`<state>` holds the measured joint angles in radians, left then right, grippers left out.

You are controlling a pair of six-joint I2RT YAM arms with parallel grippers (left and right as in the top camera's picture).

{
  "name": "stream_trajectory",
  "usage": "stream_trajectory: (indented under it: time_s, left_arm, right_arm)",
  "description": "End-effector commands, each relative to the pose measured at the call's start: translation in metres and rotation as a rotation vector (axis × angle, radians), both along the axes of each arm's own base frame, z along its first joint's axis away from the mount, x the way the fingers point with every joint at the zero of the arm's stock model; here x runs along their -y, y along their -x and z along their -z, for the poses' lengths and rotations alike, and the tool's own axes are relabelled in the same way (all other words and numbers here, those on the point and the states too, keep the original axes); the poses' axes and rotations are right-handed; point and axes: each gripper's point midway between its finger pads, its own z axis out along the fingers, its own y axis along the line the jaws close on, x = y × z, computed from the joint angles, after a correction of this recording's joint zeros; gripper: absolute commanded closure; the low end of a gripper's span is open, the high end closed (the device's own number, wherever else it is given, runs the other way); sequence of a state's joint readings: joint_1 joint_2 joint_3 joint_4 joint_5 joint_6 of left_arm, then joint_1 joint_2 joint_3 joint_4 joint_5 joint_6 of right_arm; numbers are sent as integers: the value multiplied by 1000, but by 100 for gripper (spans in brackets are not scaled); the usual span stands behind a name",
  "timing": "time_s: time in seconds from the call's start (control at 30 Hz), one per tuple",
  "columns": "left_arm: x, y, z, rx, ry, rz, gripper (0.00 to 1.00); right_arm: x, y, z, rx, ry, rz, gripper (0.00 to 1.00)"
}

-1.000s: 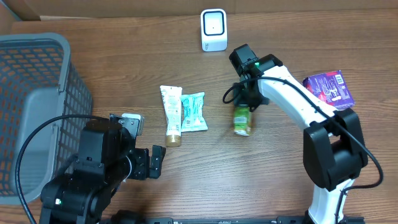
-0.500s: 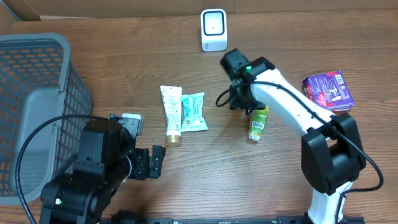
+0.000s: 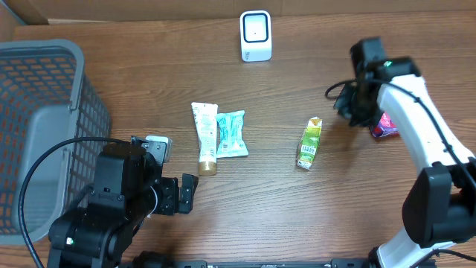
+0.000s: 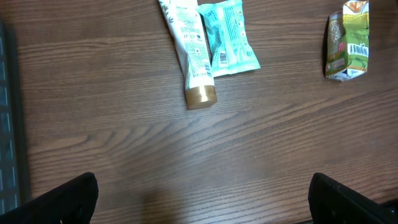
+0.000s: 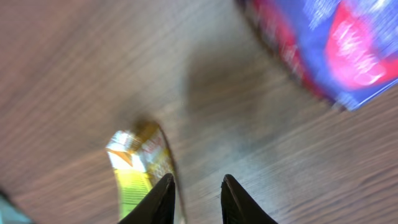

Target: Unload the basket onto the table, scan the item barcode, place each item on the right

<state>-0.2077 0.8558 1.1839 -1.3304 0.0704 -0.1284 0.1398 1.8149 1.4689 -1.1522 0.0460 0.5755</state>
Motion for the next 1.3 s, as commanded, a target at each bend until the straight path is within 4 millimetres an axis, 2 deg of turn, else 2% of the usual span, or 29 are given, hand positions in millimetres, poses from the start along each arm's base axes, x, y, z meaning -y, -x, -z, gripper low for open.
stream_trajectory:
  time_s: [0.0, 0.13, 0.23, 0.4, 0.53, 0.67, 0.8, 0.87, 0.93, 0.97, 1.07, 1.2, 1.27]
  left_arm:
    - [-3, -2, -1, 3, -3, -19, 0]
    - [-3, -2, -1, 3, -3, -19, 1]
    - [-3, -2, -1, 3, -3, -19, 0]
    - [-3, -2, -1, 3, -3, -19, 0]
    - [-3, -2, -1, 3, -3, -19, 0]
    - [-3, -2, -1, 3, -3, -19, 0]
    - [-3, -2, -1, 3, -3, -19, 0]
    - [-3, -2, -1, 3, -3, -19, 1]
    - [-3, -2, -1, 3, -3, -19, 0]
    - [-3, -2, -1, 3, -3, -19, 0]
    - [-3, -2, -1, 3, -3, -19, 0]
    - [-3, -2, -1, 3, -3, -19, 0]
    - [-3, -2, -1, 3, -3, -19, 0]
  right_arm:
    - [-17, 23, 31, -63, -12, -56, 77]
    - [-33, 35, 49, -80, -6, -119, 85]
    - [-50, 37, 48, -70, -3, -198, 89]
    - [-79, 36, 46, -32, -13, -281, 88]
    - [-94, 35, 46, -4, -19, -320, 87]
    - [-125, 31, 47, 35, -117, -432, 87]
    - [-134, 37, 47, 19, -131, -460, 87]
    - [-137, 37, 44, 16, -152, -460, 74]
    - [-128, 30, 40, 20, -161, -425, 58]
    - [-121, 26, 39, 21, -176, -402, 53]
    - [-108, 16, 35, 32, -272, -402, 46]
    - [-104, 5, 24, 101, -444, -483, 39]
    - [-98, 1, 29, 113, -445, -468, 38]
